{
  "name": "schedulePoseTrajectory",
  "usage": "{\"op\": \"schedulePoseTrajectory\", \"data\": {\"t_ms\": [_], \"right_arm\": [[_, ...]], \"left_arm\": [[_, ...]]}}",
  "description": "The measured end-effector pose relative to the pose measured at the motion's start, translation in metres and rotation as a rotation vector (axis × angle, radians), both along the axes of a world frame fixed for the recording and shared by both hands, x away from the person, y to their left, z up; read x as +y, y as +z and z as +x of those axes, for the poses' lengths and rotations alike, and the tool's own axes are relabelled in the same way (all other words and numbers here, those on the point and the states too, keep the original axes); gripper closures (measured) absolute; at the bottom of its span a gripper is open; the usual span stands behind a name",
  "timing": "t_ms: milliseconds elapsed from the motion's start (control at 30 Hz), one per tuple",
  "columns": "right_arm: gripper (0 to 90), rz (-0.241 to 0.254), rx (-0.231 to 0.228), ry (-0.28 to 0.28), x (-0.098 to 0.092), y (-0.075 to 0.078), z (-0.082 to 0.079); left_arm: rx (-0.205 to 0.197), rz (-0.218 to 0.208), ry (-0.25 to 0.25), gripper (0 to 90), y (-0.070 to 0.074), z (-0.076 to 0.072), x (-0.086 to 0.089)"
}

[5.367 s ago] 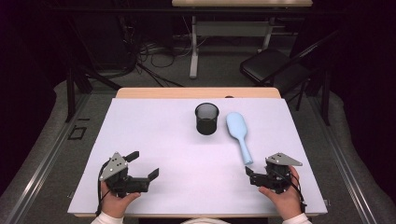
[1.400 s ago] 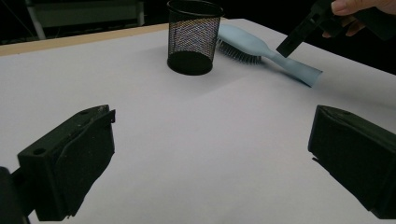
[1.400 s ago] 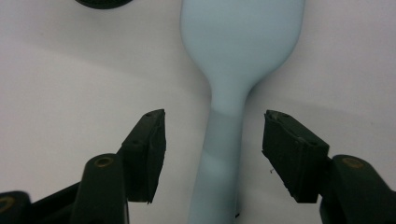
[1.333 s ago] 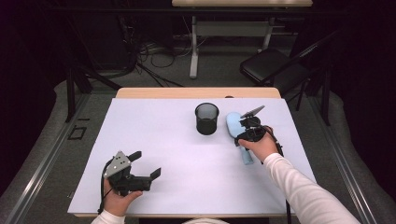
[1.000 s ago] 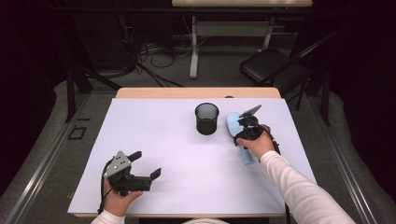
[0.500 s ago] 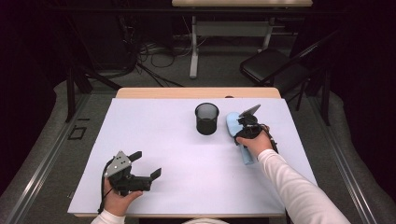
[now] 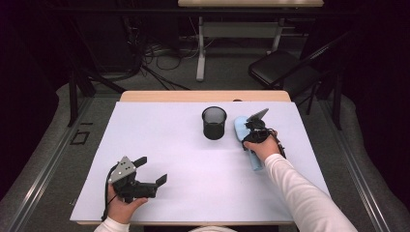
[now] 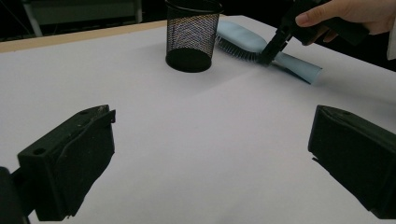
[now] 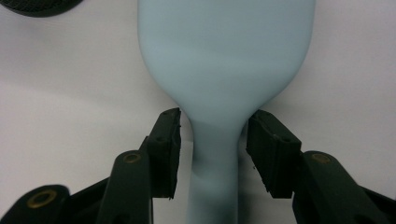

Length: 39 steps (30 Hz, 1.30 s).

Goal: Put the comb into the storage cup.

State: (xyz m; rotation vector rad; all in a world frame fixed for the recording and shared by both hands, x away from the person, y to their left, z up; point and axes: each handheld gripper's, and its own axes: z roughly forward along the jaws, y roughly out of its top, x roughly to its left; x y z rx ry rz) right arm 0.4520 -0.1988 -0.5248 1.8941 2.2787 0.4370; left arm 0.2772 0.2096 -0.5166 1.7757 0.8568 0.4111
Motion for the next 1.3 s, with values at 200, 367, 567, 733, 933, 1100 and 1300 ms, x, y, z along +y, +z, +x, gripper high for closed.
{"op": "schedulePoseTrajectory", "data": {"t_ms": [200,367,567,733,933,1100,1300], "right_arm": [[57.2,-0.018,0.016,-0.006,0.0012,-0.0003,0.0013],[59.3,-0.019,0.018,-0.015,0.0014,-0.0019,0.0017],[61.4,-0.015,0.015,-0.019,0.0012,-0.0040,0.0019],[63.2,-0.028,0.022,-0.018,0.0018,-0.0032,0.0017],[66.3,-0.024,0.018,-0.027,0.0047,-0.0037,0.0011],[67.0,-0.034,0.026,-0.020,0.0045,-0.0030,0.0008],[67.6,-0.022,0.022,-0.025,0.0044,-0.0036,0.0007]], "left_arm": [[0.004,0.001,0.004,0.4,-0.0003,0.0003,-0.0003],[0.004,-0.004,0.002,0.4,-0.0006,0.0008,0.0001],[0.004,-0.002,0.002,0.3,-0.0006,0.0008,-0.0001],[0.008,-0.002,0.004,0.4,-0.0010,0.0014,0.0000],[0.011,-0.003,0.004,0.4,-0.0010,0.0016,0.0002],[0.011,-0.002,0.005,0.3,-0.0011,0.0016,0.0003],[0.012,0.002,0.007,0.3,-0.0011,0.0017,0.0002]]}}
